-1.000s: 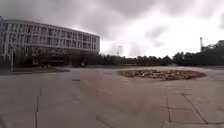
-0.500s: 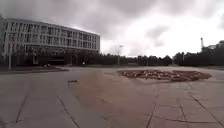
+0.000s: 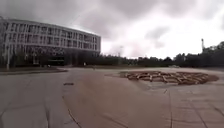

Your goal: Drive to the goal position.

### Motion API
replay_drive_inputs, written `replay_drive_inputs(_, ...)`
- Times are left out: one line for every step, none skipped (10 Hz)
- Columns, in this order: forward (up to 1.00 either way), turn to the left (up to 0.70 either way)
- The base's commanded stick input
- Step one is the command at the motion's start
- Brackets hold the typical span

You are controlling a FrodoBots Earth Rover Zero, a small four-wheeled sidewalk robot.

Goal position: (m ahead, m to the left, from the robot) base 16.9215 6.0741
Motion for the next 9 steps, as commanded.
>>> replay_drive_inputs(0.85,0.0)
replay_drive_inputs(0.85,0.0)
replay_drive_inputs(0.85,0.0)
replay_drive_inputs(0.85,0.0)
replay_drive_inputs(0.85,0.0)
replay_drive_inputs(0.85,0.0)
replay_drive_inputs(0.85,0.0)
replay_drive_inputs(0.85,0.0)
replay_drive_inputs(0.85,0.0)
